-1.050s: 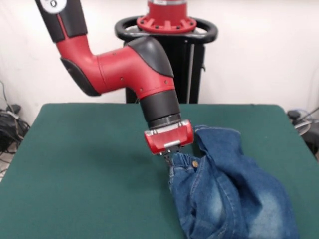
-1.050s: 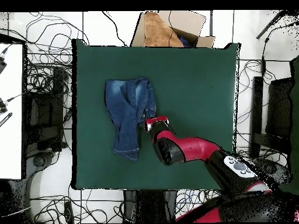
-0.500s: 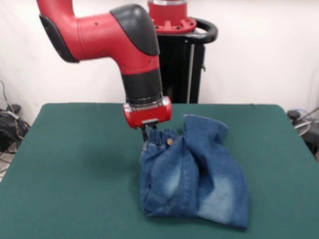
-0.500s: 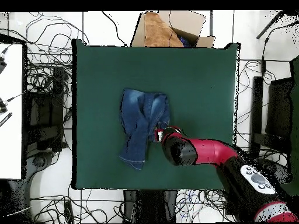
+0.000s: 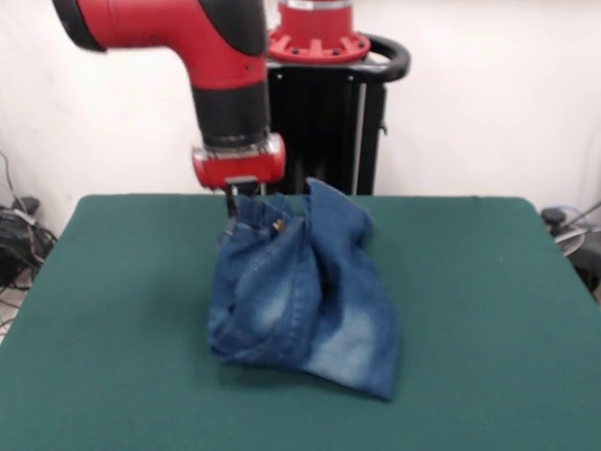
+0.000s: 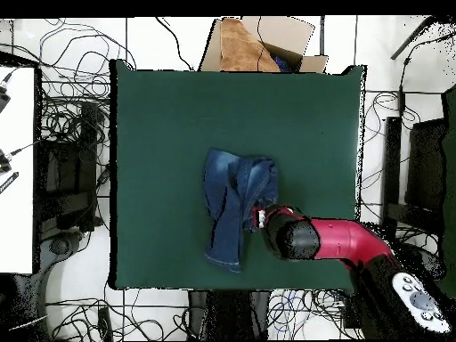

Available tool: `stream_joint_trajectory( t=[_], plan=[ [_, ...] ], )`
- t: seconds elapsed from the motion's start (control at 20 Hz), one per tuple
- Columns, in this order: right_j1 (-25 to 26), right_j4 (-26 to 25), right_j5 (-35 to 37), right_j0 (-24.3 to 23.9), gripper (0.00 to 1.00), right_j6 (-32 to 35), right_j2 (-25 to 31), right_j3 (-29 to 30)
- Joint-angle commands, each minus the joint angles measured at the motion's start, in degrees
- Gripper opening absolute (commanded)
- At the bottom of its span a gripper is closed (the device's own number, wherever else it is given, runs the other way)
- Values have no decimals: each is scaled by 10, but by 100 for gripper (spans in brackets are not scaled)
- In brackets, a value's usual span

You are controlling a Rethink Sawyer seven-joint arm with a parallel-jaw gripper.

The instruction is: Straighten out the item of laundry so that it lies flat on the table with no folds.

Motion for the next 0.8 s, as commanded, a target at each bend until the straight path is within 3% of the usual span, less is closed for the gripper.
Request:
stream_joint_trajectory(
  t=[0.05,0.35,0.8],
  plan=[
    [-123,50,139,-38,0,-52,23,44],
    [-204,88,214,-65,0,-94,52,57],
    [-280,129,315,-66,0,-124,64,40]
  ],
)
